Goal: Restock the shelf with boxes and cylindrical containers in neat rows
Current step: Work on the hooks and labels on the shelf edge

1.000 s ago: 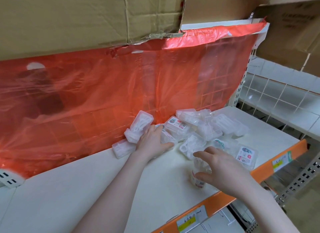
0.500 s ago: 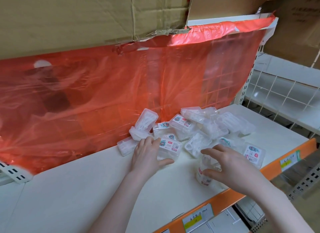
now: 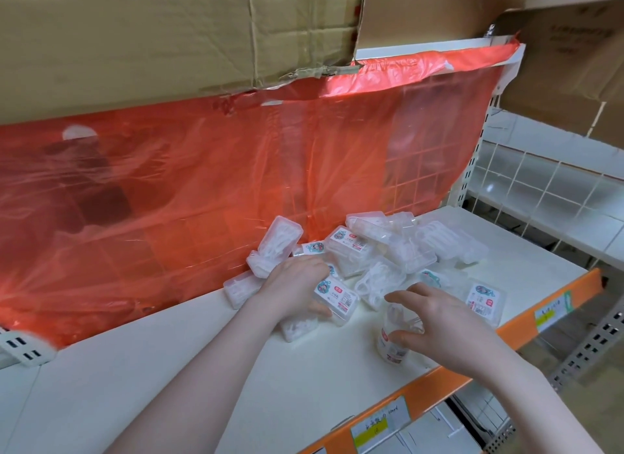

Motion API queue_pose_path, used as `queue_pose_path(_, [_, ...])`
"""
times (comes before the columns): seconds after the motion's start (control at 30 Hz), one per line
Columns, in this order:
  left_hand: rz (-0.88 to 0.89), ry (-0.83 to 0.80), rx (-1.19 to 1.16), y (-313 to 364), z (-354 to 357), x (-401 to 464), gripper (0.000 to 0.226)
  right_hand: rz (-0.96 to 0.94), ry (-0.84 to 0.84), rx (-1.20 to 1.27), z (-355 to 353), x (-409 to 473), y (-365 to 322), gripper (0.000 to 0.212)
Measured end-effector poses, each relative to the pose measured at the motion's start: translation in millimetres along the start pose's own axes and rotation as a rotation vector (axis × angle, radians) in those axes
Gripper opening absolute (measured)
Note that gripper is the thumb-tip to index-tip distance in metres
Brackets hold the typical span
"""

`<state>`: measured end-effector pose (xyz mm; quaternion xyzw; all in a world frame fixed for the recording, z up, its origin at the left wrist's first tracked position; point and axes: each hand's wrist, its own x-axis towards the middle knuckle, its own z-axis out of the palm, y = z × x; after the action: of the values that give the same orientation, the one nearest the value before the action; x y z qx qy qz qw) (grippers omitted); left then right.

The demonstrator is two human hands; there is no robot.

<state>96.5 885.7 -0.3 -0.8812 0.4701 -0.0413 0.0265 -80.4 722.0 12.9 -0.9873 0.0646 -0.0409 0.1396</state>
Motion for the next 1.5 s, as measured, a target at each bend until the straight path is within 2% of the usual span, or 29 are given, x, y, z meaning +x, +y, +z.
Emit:
queue_pose_path(0.2, [0.073, -0.005, 0.039, 5, 4, 5, 0.058, 0.006, -0.005, 0.03, -1, -2, 3, 0.056])
queue_pose_path(0.37, [0.103, 0.009, 0.047, 12, 11, 1, 0.049, 0.006, -0.002, 0.055, -1, -1, 4, 0.056])
queue_pose_path(0.5, [0.119, -0.015, 0.039, 19, 15, 1, 0.057, 0.003, -0.008, 0.065, -1, -1, 5, 0.055])
queue_pose_path(0.6, [0.084, -0.01, 0.028, 23, 16, -1, 0.052, 0.0, -0.02, 0.091, -3, -1, 6, 0.053])
queue_pose_path(0.8, [-0.094, 0.086, -0.032, 29, 4, -18, 0.048, -0.067, -0.097, 0.138, -12, 4, 9, 0.05])
queue_pose_path(1.03, [-0.362, 0.175, -0.025, 21, -13, -74, 0.059, -0.176, -0.055, 0.204, -28, 23, 0, 0.047])
queue_pose_path(1.23, [-0.572, 0.174, -0.031, 17, -20, -151, 0.063, -0.311, -0.081, 0.257, -21, 30, -36, 0.047])
queue_pose_path(1.5, [-0.73, 0.156, -0.042, 3, -22, -267, 0.066, -0.461, -0.136, 0.27, 1, 6, -118, 0.048])
